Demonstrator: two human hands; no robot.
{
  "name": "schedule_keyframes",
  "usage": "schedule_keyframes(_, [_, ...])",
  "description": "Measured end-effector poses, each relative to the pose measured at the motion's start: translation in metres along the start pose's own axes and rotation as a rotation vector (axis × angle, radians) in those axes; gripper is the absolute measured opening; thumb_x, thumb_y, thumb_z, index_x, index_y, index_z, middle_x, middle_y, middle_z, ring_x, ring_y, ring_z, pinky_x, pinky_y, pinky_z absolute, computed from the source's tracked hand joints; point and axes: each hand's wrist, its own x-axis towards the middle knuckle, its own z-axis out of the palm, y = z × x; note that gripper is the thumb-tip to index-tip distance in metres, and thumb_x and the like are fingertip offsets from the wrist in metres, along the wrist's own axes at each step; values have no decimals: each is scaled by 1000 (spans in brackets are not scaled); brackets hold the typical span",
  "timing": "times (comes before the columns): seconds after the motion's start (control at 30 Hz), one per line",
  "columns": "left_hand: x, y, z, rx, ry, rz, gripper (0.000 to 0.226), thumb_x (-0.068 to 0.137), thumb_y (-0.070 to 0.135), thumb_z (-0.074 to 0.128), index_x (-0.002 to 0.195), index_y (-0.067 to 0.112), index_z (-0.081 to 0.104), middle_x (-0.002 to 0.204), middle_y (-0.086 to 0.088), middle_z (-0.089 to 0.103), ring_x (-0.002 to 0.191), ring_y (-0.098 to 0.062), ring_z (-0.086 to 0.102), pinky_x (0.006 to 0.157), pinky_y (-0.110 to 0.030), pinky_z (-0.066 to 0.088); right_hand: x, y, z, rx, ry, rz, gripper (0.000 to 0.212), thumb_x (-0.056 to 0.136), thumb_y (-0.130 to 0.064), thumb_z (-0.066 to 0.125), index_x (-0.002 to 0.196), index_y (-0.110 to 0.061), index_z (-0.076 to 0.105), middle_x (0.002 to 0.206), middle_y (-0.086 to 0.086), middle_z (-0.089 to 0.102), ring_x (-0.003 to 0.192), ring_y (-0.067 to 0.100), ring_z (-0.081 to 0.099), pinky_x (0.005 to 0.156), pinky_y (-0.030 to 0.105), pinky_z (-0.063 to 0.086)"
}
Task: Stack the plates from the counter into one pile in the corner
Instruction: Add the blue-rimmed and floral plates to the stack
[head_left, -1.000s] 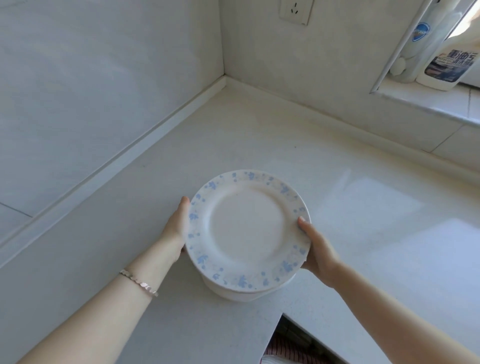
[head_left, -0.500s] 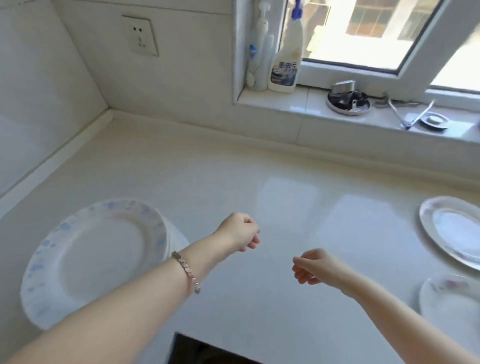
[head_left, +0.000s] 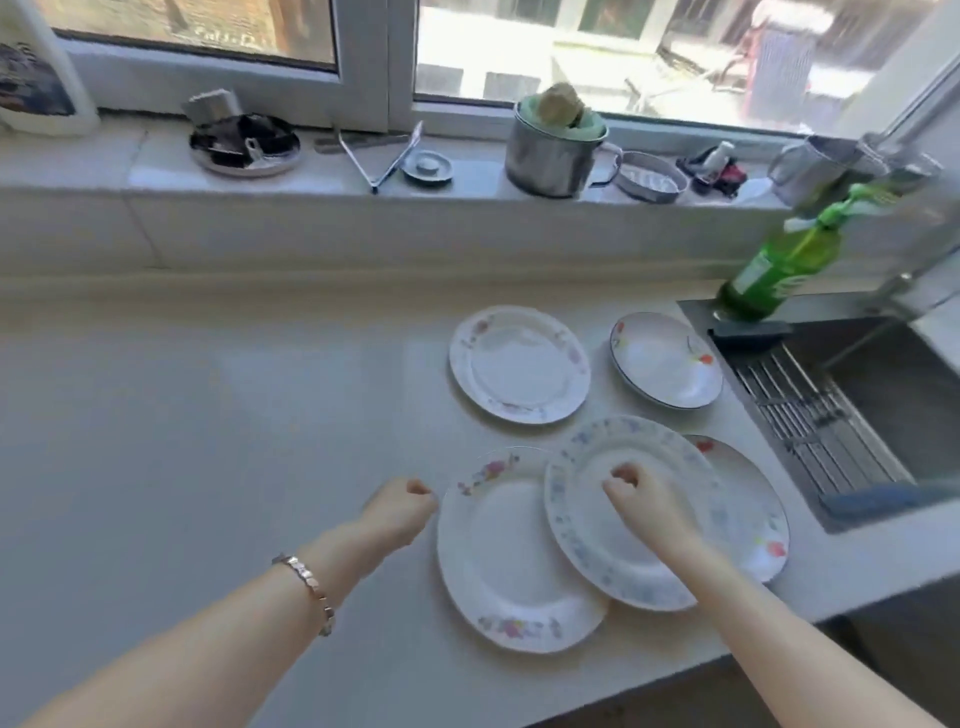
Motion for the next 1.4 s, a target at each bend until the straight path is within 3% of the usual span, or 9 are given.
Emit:
schedule_keyframes(0.07, [8, 4, 12, 44, 33, -14, 9, 84, 14, 51, 81, 20, 56, 82, -7, 56, 88, -23, 55, 75, -28, 42, 26, 19, -11, -67, 113, 40, 47, 88, -31, 57, 128, -7, 51, 137, 14, 49, 128, 32, 42, 104, 38, 34])
schedule_keyframes(0.13, [15, 4, 17, 76, 38, -69, 42, 80, 24, 55, 121, 15, 50, 117, -12, 57, 111, -29, 56, 92, -31, 45, 51, 32, -17, -135, 149, 73, 67, 85, -40, 59, 138, -5, 39, 144, 17, 38, 134, 33, 33, 108, 40, 29])
schedule_keyframes(0.23, [22, 1, 20, 77, 38, -115, 60, 80, 26, 57, 135, 10, 39, 131, -15, 53, 118, -30, 55, 99, -35, 46, 84, 40, -19, -190, 89, 110, 82, 79, -56, 59, 140, -8, 33, 143, 16, 38, 134, 32, 31, 108, 40, 27])
schedule_keyframes(0.43, [31, -3, 29, 66, -40, -124, 12, 78, 18, 53, 87, 12, 57, 75, -7, 53, 67, -19, 49, 60, -23, 37, 116, 34, -27, -348, 90, -17, 71, 66, -66, 66, 103, -6, 57, 112, 13, 58, 111, 29, 50, 86, 36, 40])
schedule_keyframes(0.67, [44, -7, 44, 14, 48, -168, 15, 82, 14, 54, 68, 13, 48, 67, -5, 52, 66, -21, 51, 64, -27, 42, 109, 27, -51, -230, -10, -63, 57, 65, -61, 70, 62, -16, 34, 66, -2, 48, 68, 21, 49, 53, 31, 28])
schedule_keyframes(0.83, [45, -7, 44, -25, 87, -184, 27, 79, 24, 60, 59, 15, 46, 65, -7, 53, 70, -24, 53, 71, -31, 48, 101, 16, -52, -33, -33, -93, 57, 66, -50, 75, 55, -17, 30, 57, -1, 40, 57, 19, 40, 53, 31, 22])
schedule_keyframes(1.07, [35, -18, 46, -197, 40, -207, 24, 95, 17, 45, 71, 12, 49, 77, -12, 56, 74, -24, 54, 69, -34, 47, 75, 5, -52, 309, -100, 77, 35, 71, -47, 73, 66, -13, 65, 71, 5, 68, 64, 23, 63, 58, 29, 48])
schedule_keyframes(1.23, [12, -25, 42, -271, 211, -57, 27, 95, 14, 43, 69, 15, 37, 75, -11, 49, 71, -22, 48, 59, -30, 41, 52, 13, -34, 791, -93, 204, 30, 78, -35, 71, 86, -7, 66, 74, 3, 65, 56, 16, 62, 48, 20, 51])
schedule_keyframes(1.4, [-20, -28, -11, -155, 483, 169, 30, 96, 12, 42, 67, 19, 37, 68, -1, 44, 65, -20, 42, 55, -26, 30, 35, 0, -9, 1016, -170, 262, 29, 81, -37, 68, 77, -9, 61, 70, 4, 67, 35, 7, 61, 36, 17, 49])
